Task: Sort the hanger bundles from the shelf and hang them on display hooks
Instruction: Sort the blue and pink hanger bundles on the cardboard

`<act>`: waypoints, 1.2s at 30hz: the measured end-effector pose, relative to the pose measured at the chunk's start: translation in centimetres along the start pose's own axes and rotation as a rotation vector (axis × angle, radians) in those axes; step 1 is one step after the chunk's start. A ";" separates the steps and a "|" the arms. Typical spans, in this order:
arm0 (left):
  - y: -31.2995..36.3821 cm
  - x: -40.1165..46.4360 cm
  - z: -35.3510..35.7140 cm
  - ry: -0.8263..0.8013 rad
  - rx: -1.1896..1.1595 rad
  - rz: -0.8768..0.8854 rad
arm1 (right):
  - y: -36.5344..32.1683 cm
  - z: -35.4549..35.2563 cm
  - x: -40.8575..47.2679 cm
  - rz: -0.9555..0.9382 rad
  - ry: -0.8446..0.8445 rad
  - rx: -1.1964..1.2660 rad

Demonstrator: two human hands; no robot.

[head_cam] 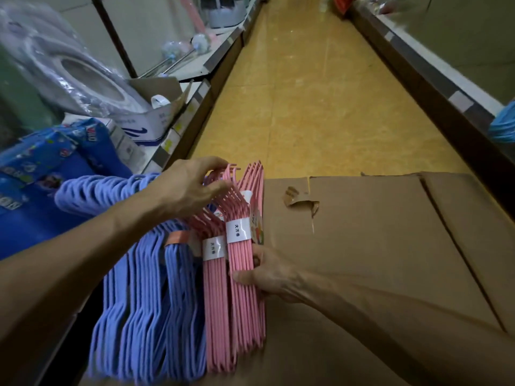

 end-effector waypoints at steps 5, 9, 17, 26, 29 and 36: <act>-1.3 -0.2 0.8 -0.038 -0.038 -0.034 | 1.3 1.3 1.1 0.036 0.008 0.010; -1.0 -0.1 2.1 -0.029 0.029 -0.029 | 2.7 1.3 0.7 0.065 -0.017 0.009; -0.6 0.5 2.4 0.001 0.011 -0.060 | 2.8 0.6 0.5 0.026 -0.083 0.010; 7.5 0.4 1.4 0.187 -0.412 0.136 | 0.8 -8.1 -6.2 -0.181 0.196 -0.208; 12.2 0.2 2.1 0.181 -0.616 0.202 | 0.9 -12.2 -11.1 -0.230 0.286 -0.239; 23.4 2.8 4.5 0.104 -0.787 0.329 | 2.2 -20.6 -21.1 -0.173 0.488 -0.314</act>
Point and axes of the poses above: each hand's wrist, its own x-axis towards the middle knuckle, its own z-axis out of the palm, y = z × x, the point moved 1 cm from there along x, towards the middle knuckle, and after that the axes turned 6 degrees about y, right-handed, at the moved point
